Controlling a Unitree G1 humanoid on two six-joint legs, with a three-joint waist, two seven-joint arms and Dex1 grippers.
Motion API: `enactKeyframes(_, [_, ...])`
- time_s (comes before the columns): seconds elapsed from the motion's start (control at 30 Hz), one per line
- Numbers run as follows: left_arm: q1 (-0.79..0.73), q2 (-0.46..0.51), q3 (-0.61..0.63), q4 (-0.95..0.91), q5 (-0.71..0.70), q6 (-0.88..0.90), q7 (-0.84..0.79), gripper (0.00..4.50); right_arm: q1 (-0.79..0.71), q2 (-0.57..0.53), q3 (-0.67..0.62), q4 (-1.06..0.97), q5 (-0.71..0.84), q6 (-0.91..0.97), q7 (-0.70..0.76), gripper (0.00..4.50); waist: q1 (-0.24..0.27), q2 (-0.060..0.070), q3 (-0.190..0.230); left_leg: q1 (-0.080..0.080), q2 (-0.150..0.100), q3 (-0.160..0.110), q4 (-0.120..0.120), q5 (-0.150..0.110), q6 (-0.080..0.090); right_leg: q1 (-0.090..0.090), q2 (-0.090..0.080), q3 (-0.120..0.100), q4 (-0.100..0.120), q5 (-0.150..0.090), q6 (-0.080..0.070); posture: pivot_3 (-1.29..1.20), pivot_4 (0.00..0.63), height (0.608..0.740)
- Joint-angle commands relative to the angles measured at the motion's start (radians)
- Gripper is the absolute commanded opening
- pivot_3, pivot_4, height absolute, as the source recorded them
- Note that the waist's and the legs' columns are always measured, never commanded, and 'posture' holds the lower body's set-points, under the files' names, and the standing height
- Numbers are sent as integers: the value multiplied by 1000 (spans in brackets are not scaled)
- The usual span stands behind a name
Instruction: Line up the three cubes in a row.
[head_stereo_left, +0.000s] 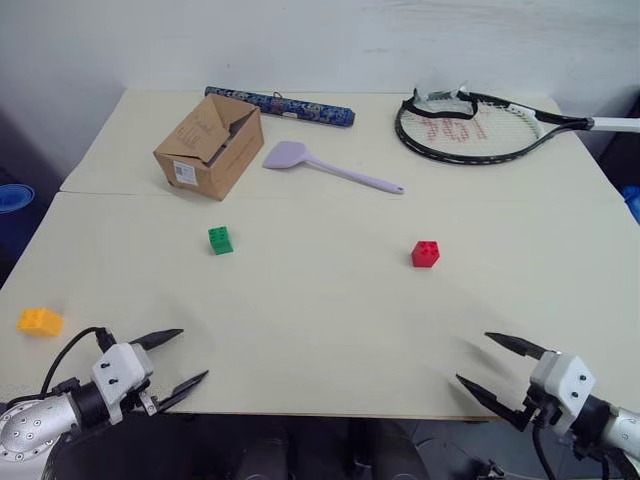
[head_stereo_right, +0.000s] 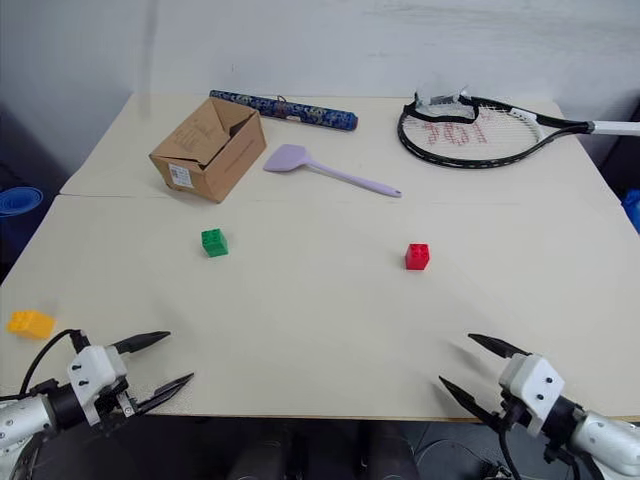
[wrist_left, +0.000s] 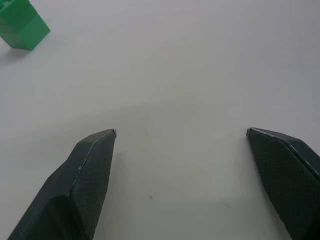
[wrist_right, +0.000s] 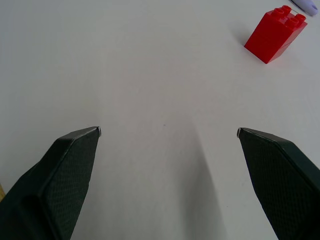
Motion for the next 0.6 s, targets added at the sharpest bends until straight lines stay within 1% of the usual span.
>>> enactKeyframes(0.03, [-7,-19,30,-73,-123,97,19,4368,3,21,-11,-32,25,17,-24,4500,0,0,0,0,0,0,0,0,0,0,0,0,0,0,0,0,150,740])
enactKeyframes(0.07, [-20,-37,41,-96,-184,142,33,4368,3,28,-12,-36,31,24,-34,4500,1,0,0,0,0,0,0,0,0,0,0,0,0,0,0,0,150,740])
enactKeyframes(0.13, [-25,-31,38,-133,-238,206,18,4368,8,49,-31,-45,48,44,-66,4500,7,0,0,0,0,0,1,0,-1,0,0,0,0,0,0,0,150,740])
enactKeyframes(0.17, [-24,-17,28,-155,-258,241,-3,4368,9,68,-54,-51,56,56,-99,4500,9,0,0,0,0,0,1,1,-1,0,0,0,0,0,0,0,150,740])
enactKeyframes(0.23, [-67,-26,16,-197,-323,305,13,4368,23,125,-105,-61,80,85,-185,4500,14,1,0,0,0,0,1,1,-2,0,0,0,1,0,0,0,150,740])
enactKeyframes(0.37, [-159,-37,-16,-244,-355,362,31,4368,37,214,-140,-96,99,129,-297,4500,24,2,0,0,0,0,1,2,-3,0,0,0,1,0,0,0,150,740])
enactKeyframes(0.43, [-192,-34,-48,-262,-347,375,20,4368,45,246,-127,-113,94,140,-323,4500,22,3,0,0,0,0,1,2,-3,0,0,0,1,0,0,0,150,740])
enactKeyframes(0.53, [-243,-28,-93,-260,-331,386,-1,4368,7,265,-53,-161,48,162,-351,4500,13,4,0,0,0,1,1,3,-6,0,1,1,2,0,0,0,150,740])
enactKeyframes(0.6, [-268,-29,-117,-262,-338,403,-10,4368,-92,276,-15,-188,25,227,-431,4500,-1,4,0,0,0,2,1,3,-6,0,2,2,3,0,0,0,150,740])
